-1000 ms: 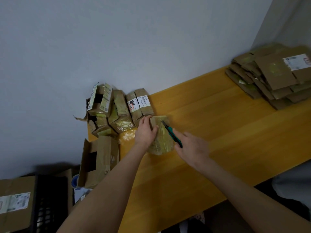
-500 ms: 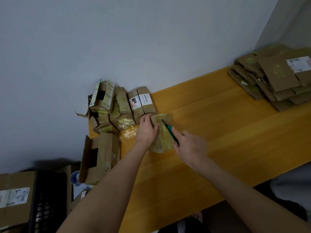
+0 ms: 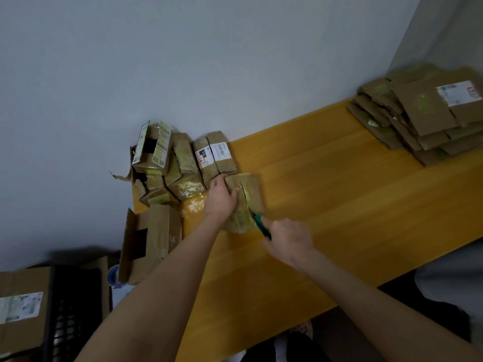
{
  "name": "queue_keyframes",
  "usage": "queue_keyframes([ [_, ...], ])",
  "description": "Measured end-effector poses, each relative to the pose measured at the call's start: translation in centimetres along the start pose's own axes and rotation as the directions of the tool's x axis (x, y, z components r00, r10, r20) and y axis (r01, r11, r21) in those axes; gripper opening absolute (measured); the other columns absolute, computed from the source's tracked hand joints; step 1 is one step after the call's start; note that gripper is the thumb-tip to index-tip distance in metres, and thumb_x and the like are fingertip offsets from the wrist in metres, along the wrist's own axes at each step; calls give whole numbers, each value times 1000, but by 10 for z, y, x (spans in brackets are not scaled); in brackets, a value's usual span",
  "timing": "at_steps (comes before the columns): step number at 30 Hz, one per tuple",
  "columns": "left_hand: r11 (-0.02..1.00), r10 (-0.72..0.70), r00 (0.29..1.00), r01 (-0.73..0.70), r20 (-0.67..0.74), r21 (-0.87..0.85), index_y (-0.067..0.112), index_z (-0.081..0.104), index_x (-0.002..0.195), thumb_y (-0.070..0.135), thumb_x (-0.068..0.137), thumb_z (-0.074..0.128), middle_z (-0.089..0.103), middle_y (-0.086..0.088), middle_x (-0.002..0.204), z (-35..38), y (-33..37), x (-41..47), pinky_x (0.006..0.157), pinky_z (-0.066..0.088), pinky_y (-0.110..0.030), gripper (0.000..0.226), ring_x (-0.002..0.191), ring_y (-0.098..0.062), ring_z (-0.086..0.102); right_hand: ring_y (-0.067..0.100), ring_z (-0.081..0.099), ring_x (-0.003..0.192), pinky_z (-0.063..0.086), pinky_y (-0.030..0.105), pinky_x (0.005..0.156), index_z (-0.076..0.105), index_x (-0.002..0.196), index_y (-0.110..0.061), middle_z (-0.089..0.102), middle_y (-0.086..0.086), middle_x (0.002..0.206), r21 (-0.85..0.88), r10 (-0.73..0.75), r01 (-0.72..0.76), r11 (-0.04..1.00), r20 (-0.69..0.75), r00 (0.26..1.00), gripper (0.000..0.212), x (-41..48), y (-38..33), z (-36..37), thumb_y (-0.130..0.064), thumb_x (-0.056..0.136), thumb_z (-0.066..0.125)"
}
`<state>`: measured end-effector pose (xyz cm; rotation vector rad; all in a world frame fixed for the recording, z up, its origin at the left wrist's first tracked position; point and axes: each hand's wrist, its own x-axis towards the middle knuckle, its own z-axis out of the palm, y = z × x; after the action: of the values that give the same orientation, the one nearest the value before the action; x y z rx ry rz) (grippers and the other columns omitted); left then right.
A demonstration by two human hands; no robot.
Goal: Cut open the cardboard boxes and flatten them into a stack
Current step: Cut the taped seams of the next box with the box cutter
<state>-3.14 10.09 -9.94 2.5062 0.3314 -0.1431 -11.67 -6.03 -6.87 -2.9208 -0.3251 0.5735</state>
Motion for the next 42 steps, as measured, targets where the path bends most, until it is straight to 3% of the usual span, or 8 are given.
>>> queue_keyframes([
  [9, 981, -193, 980, 194, 50, -10, 4, 45, 129, 30, 96, 57, 57, -15, 128, 0, -36, -9, 91, 46, -39, 44, 117, -32, 55, 21, 61, 61, 46, 30, 48, 48, 138, -33, 63, -4, 83, 611, -26, 29, 791, -14, 1000, 49, -1, 37, 29, -23, 91, 57],
  [14, 955, -272, 960, 277, 66, -105, 4, 44, 127, 31, 94, 61, 58, -14, 126, 6, -47, -16, 88, 46, -37, 46, 115, -32, 56, 16, 64, 80, 51, 24, 59, 58, 131, -22, 67, 4, 97, 937, 212, -84, 338, 12, 977, 40, 17, 32, 34, -15, 91, 57],
  [18, 976, -218, 975, 218, 32, -17, 7, 39, 136, 29, 94, 60, 48, -14, 135, 4, -52, -26, 93, 46, -40, 52, 119, -31, 52, 12, 62, 82, 47, 20, 55, 47, 137, -24, 62, -5, 101, 896, 324, -152, 416, 10, 946, 42, 42, 31, 33, -27, 96, 55],
  [21, 969, 108, 994, -104, -7, 223, 17, 22, 151, 23, 92, 59, 29, -11, 151, 0, -49, -29, 105, 40, -42, 70, 135, -30, 37, 25, 61, 97, 51, 34, 70, 41, 143, -20, 58, 6, 126, 797, 402, -309, 518, 92, 911, 46, 55, 45, 41, -25, 99, 51],
  [26, 683, 341, 815, -558, 469, 472, 36, 7, 153, 51, 86, 55, 7, 4, 162, -5, -37, -14, 116, -3, -54, 85, 149, -27, -1, 33, 60, 104, 48, 37, 74, 39, 146, -16, 56, 13, 131, 654, 441, -434, 619, 167, 882, 51, 71, 63, 62, -8, 97, 50],
  [33, 712, 81, 950, -267, 302, 650, 27, 39, 143, 67, 91, 37, 50, -7, 134, 2, -36, -18, 90, 44, -42, 65, 122, -30, 45, 29, 55, 109, 48, 37, 85, 50, 135, -13, 53, 10, 129, 563, 420, -326, 759, -42, 907, 39, 79, 56, 54, -24, 98, 50],
  [37, 853, -38, 975, -82, 217, 515, 20, 20, 149, 61, 96, 31, 50, -12, 133, 16, -31, -38, 71, 45, -39, 68, 107, -35, 59, 28, 62, 102, 51, 36, 81, 51, 130, -9, 63, 10, 118, 697, 355, -346, 628, 140, 924, 60, 70, 27, 48, -54, 91, 53],
  [42, 902, 16, 941, -159, 338, 400, 22, -2, 154, 61, 94, 41, 39, -15, 138, 18, -31, -46, 83, 49, -45, 83, 111, -39, 55, 27, 66, 84, 53, 29, 56, 53, 125, -7, 64, 12, 104, 836, 195, -482, 263, 443, 875, 41, 72, 0, 54, -35, 95, 55],
])
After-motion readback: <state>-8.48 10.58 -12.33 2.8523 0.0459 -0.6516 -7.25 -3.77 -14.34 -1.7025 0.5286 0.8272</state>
